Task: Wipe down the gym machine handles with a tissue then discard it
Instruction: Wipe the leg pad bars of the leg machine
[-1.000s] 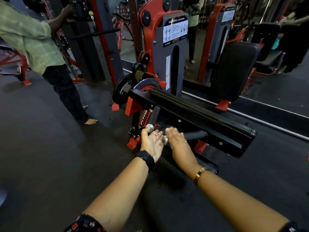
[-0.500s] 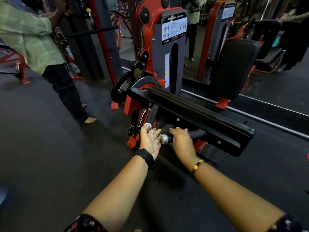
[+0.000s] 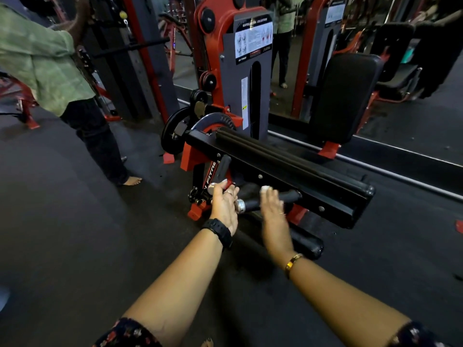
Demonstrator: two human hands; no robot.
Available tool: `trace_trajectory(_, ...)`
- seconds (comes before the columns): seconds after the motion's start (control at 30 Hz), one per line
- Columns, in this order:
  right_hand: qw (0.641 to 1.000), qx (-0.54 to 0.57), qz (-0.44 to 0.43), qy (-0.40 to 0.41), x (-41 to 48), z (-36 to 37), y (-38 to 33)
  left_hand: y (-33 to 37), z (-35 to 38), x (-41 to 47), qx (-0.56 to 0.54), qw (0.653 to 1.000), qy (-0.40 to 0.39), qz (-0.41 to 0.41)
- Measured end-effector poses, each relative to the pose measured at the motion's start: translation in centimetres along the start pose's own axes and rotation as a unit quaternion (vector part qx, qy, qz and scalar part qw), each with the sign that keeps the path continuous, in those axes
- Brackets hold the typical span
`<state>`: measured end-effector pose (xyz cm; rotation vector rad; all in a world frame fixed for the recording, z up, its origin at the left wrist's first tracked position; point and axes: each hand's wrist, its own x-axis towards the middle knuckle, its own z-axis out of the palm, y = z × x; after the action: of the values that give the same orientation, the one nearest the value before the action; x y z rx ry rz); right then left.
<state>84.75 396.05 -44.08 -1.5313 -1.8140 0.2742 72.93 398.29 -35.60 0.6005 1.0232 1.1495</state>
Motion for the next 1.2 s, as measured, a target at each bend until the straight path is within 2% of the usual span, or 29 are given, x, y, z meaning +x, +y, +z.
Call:
trace_trajectory(0.07, 0.994, 0.008, -0.102, -0.03, -0.9, 1.1, -2.3, 0.0, 0.0, -0.1, -0.005, 1.0, -0.006, -0.006)
trace_trajectory(0.13, 0.985, -0.015, -0.17, -0.024, -1.1, 1.5, -2.2, -0.1, -0.1, 0.0, -0.014, 1.0, -0.006, -0.004)
trace_trajectory(0.2, 0.985, -0.053, -0.162, -0.017, -0.9, 0.6, -0.1, -0.1, 0.1, -0.2, 0.002, 1.0, 0.006, 0.006)
trace_trajectory(0.33, 0.99, -0.121, -0.066, 0.012, 0.0, -3.1, 4.7, -0.5, 1.0, -0.4, 0.043, 0.999, 0.005, 0.031)
trace_trajectory(0.5, 0.985, -0.167, -0.014, -0.044, 4.3, -5.1, 4.8, -0.8, 1.5, -0.4, 0.069, 0.996, -0.005, 0.057)
trace_trajectory(0.67, 0.988, -0.121, -0.033, -0.09, 4.6, -2.8, -1.4, -1.2, 1.2, -0.2, 0.108, 0.992, -0.009, 0.058)
trace_trajectory(0.8, 0.994, -0.007, -0.037, -0.105, 5.3, -2.1, -3.9, -1.3, 1.1, 0.1, 0.159, 0.984, 0.051, 0.067)
trace_trajectory(0.87, 0.985, -0.073, -0.088, -0.132, 5.6, -2.8, -2.2, -1.1, 1.5, -0.4, 0.162, 0.982, 0.057, 0.082)
trace_trajectory(0.93, 0.976, -0.138, -0.096, -0.14, 5.5, -3.7, 0.6, -1.0, 1.6, -0.8, 0.186, 0.977, 0.039, 0.097)
trace_trajectory(1.0, 0.989, -0.115, -0.044, -0.087, 4.8, -4.4, 3.1, -0.9, 1.2, -0.7, 0.196, 0.975, 0.033, 0.1)
trace_trajectory(1.1, 0.997, 0.018, 0.068, 0.041, 3.4, -3.5, 3.7, -0.5, 1.0, -1.0, 0.177, 0.983, -0.013, 0.047)
trace_trajectory(1.13, 0.985, 0.082, 0.121, 0.092, 2.8, -2.9, 3.0, -0.6, 1.0, -0.7, 0.181, 0.983, -0.01, 0.035)
trace_trajectory(1.2, 0.919, 0.218, 0.268, 0.19, 1.9, -1.6, 0.9, -0.9, 0.7, -0.1, 0.267, 0.962, -0.008, 0.059)
